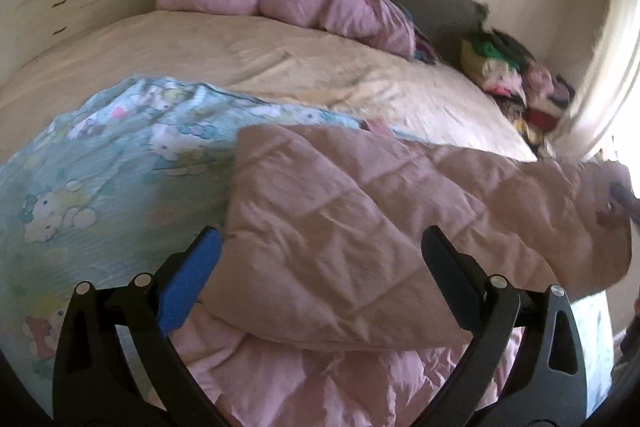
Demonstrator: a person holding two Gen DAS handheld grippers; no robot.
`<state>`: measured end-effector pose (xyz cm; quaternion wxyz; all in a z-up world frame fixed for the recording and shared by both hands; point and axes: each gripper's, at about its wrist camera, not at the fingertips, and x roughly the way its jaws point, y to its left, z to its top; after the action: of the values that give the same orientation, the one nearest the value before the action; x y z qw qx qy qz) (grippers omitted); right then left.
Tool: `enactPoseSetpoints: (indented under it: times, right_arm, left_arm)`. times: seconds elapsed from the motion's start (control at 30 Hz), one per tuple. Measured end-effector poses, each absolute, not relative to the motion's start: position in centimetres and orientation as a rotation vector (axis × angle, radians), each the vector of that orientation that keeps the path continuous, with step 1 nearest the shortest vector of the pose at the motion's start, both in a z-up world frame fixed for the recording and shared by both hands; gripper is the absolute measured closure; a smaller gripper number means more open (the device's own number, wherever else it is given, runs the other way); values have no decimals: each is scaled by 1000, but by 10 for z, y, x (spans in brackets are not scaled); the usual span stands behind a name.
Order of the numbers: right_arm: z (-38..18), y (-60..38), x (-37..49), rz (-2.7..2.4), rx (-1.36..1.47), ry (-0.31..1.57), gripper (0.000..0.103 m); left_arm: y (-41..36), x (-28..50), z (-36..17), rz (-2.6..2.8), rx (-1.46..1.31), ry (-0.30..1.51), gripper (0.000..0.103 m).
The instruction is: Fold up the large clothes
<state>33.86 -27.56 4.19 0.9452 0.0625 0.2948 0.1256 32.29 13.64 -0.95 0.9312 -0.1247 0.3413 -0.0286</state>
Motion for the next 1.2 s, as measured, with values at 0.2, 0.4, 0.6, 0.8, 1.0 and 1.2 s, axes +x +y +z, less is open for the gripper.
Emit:
enactPoseSetpoints:
  times: [0.2,0.4,0.6,0.8,1.0,1.2]
  right_arm:
    - [5,-283,352,225,176,665,90]
    - [-22,-285,362,200,192,720,89]
    - [-35,-284,363,130,201,762,70]
    - [-12,-275,332,-3,59,603,29]
    - [-23,-241,327,178,42,698,28]
    - [-43,-214,339,235,18,785,22]
  left_arm:
    - [108,332,-27,-74,-144,752,9]
    - [98,340,-47,-56,-77,833,9]
    - [99,342,-54,-53,-75,859,9]
    - [96,342,-55,-49,-73,859,9]
    - [97,343,-55,-49,-67,861,9]
    - [97,345,-59,-38,-47,874,9]
